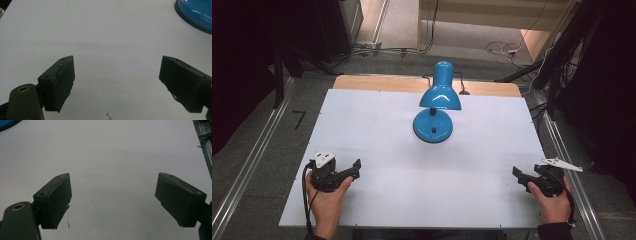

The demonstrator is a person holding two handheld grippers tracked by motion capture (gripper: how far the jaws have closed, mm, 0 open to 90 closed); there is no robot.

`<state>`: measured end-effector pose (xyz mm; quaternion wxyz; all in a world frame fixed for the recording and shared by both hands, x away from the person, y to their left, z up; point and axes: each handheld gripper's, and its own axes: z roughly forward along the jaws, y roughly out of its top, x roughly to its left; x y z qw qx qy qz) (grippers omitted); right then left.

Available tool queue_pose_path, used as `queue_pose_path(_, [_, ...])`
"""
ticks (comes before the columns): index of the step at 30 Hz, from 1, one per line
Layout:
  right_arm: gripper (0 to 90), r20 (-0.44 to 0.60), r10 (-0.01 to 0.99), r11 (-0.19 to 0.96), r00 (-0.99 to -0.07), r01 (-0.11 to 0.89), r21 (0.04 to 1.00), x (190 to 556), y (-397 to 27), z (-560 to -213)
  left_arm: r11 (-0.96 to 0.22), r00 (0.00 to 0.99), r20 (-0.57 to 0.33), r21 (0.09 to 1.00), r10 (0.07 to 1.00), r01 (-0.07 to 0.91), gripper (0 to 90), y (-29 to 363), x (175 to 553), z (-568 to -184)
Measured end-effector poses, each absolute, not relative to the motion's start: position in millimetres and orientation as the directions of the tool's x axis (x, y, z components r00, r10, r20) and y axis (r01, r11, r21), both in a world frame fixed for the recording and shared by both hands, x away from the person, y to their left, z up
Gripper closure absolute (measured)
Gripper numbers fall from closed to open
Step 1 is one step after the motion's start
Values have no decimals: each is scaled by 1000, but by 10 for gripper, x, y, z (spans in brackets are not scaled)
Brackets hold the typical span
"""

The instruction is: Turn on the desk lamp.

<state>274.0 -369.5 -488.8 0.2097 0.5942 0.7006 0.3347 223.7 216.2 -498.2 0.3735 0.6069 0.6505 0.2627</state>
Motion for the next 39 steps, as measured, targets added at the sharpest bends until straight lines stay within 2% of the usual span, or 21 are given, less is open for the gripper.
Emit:
queue_pose_path(21, [126,135,952,85,-276,658,748,2861,-3376,-4783,123,30,-173,799,984,589,148,2150,2257,-5002])
queue_pose_path(39, [128,113,938,136,-327,650,748,2987,-3021,-4754,132,40,-191,799,981,586,148,2140,2211,-4990])
